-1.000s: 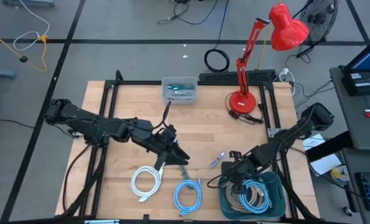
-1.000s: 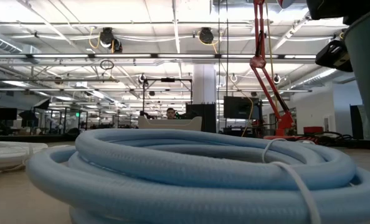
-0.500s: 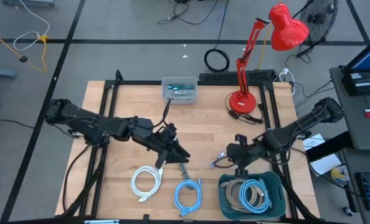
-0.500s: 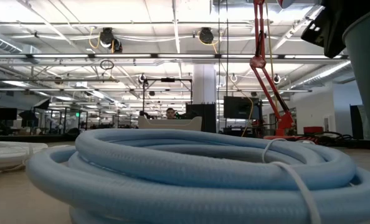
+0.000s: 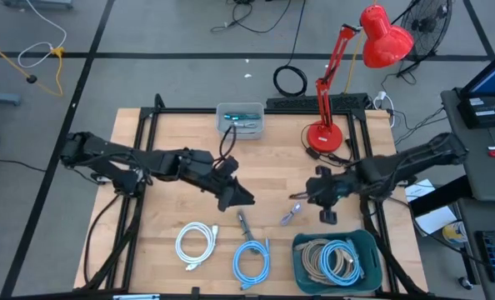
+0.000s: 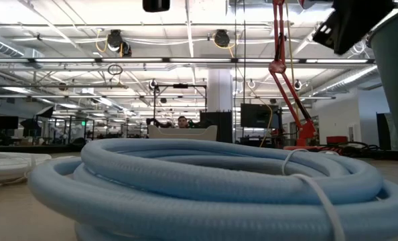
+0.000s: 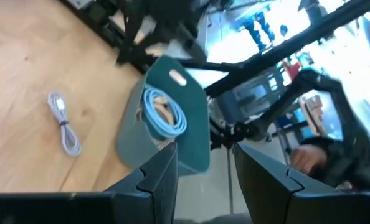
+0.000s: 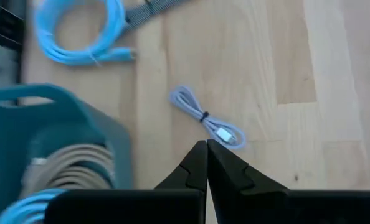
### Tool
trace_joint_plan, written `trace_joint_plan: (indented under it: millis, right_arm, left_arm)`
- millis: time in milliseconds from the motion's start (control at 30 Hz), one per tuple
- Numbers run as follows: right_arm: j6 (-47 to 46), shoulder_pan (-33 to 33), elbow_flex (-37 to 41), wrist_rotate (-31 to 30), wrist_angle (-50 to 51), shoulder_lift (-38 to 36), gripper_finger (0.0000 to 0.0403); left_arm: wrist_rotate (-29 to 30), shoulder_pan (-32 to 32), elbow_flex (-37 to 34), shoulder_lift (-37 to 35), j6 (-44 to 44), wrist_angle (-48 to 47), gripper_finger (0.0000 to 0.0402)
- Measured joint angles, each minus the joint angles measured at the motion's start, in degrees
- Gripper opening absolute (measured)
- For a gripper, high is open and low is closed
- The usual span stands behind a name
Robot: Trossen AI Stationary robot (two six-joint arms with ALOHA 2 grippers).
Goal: Pick & Place USB Port
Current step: Put the light blue usb cable into the gray bin
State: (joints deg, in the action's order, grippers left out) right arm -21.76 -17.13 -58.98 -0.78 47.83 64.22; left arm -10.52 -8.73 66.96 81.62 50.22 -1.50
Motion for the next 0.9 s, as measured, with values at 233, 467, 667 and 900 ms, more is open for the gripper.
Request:
trace_joint_plan:
  millis: [233,467,667,900]
  right_arm:
    - [-1.15,6.06,-0.11,-4.62,-4.47,-6.62,0.0]
    - [-6.16,9.1,-0.11,-6.55,-12.71,-1.34,0.0]
    - [-9.85,9.01,-0.11,-6.63,-15.27,2.08,0.0]
    - [-13.64,9.01,-0.09,-8.22,-16.14,-0.72,0.0]
  left_arm:
    - [0.22,0.55,0.02,0.0,-3.64,-15.8,0.0161]
    - [9.77,5.1,0.02,0.67,-12.84,-44.89,0.0161]
    - [11.47,8.29,0.06,3.03,-29.96,-49.27,0.0161]
    - [8.99,10.84,0.07,10.29,-44.68,-47.82,0.0161]
